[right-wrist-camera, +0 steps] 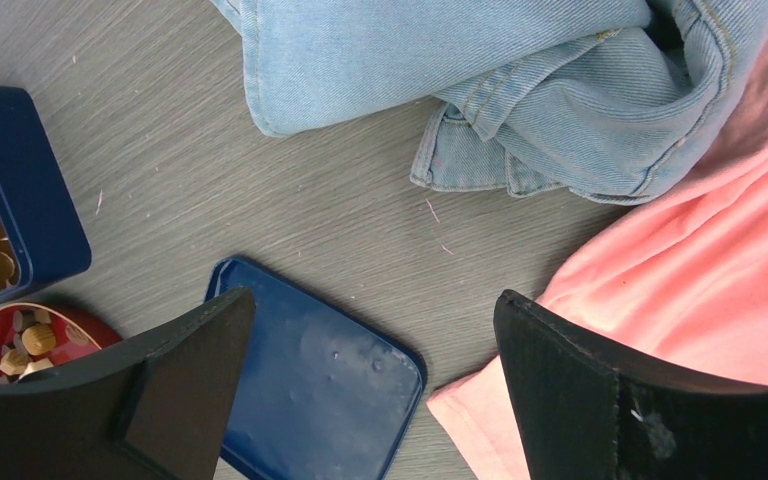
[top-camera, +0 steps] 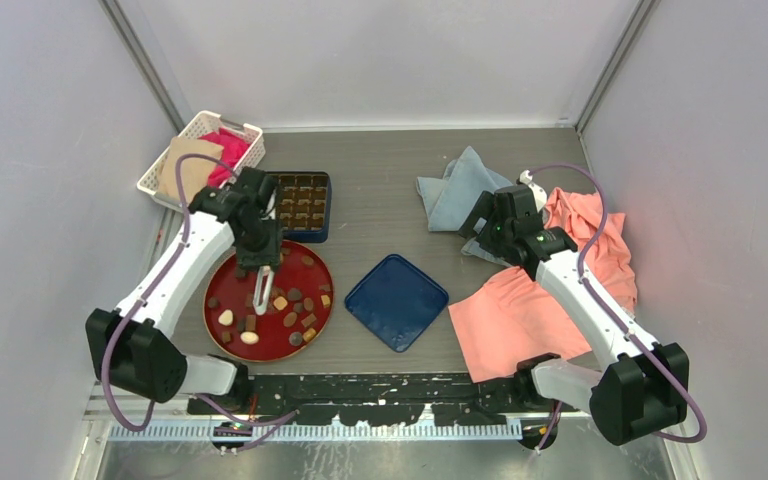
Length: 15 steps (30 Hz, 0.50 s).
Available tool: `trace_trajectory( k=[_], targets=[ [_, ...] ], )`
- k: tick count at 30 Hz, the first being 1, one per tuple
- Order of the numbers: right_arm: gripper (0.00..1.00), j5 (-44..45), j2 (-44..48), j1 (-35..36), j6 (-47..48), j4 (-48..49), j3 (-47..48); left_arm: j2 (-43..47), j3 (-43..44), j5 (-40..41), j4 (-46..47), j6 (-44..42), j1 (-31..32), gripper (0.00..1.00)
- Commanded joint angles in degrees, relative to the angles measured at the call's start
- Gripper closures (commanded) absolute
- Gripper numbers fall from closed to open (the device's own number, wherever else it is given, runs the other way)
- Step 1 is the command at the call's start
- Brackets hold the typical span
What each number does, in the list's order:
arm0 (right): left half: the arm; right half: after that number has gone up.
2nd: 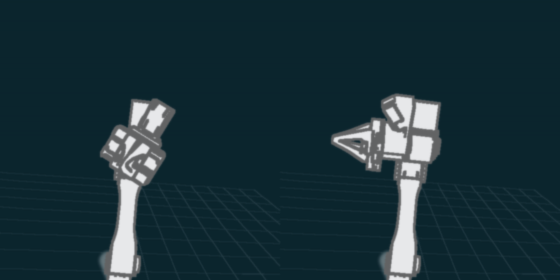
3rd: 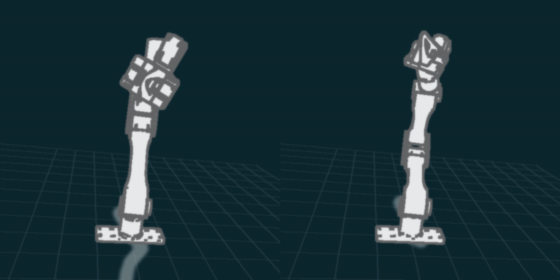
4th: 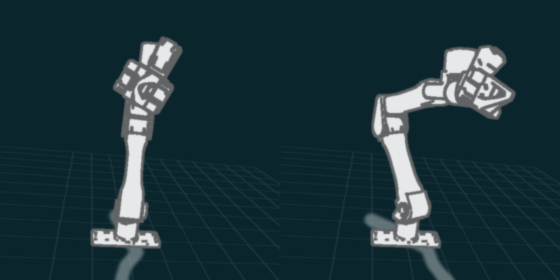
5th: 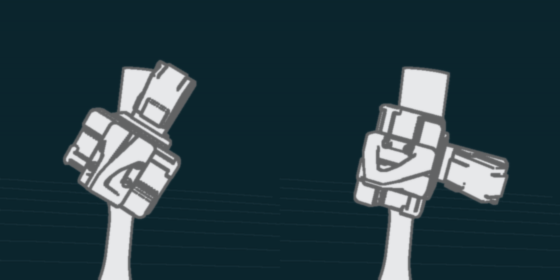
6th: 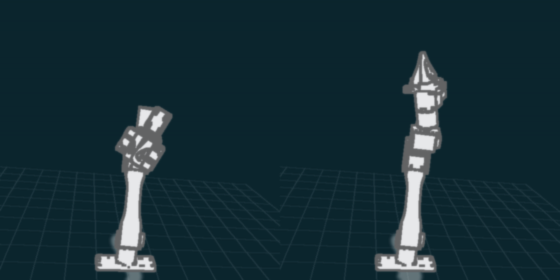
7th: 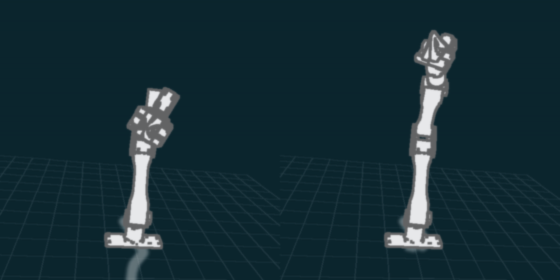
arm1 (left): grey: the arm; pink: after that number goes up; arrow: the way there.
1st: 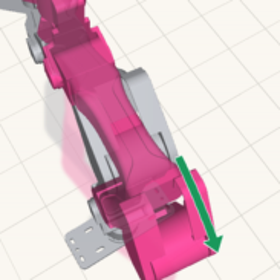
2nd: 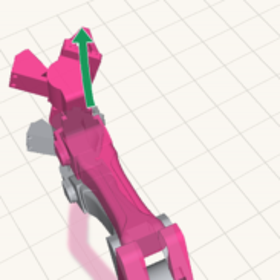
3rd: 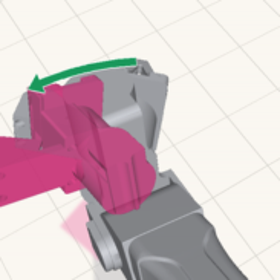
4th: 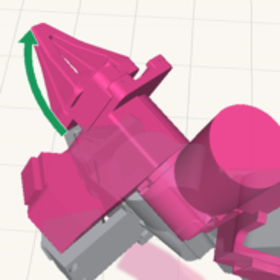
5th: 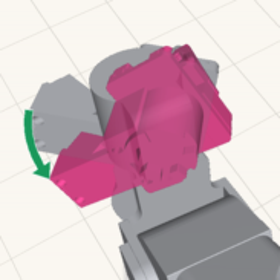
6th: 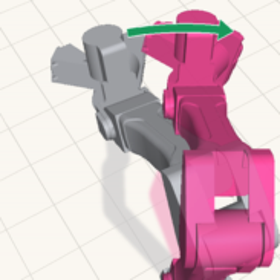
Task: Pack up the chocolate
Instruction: Pick up the fake chocolate from the plate.
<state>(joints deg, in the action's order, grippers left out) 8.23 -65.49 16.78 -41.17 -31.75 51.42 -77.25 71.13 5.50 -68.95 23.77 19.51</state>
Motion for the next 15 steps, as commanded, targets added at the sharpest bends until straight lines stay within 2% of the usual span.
trace_trajectory(
  k=[1, 6, 15],
  targets=[
    [0.05, 0.0, 2.2, 0.4, -0.3, 1.0, 0.3, 0.0, 3.6, -1.6, -0.2, -3.4, -5.0, 0.81],
    [0.05, 0.8, 3.6, 0.3, -0.5, 0.7, -0.4, -2.6, 5.0, -8.5, 3.0, -5.5, -12.3, 0.80],
    [0.05, 1.2, 4.6, 0.3, 0.0, -0.1, -0.5, -8.5, 8.1, -10.4, 4.9, -6.1, -14.8, 0.81]
  ],
)
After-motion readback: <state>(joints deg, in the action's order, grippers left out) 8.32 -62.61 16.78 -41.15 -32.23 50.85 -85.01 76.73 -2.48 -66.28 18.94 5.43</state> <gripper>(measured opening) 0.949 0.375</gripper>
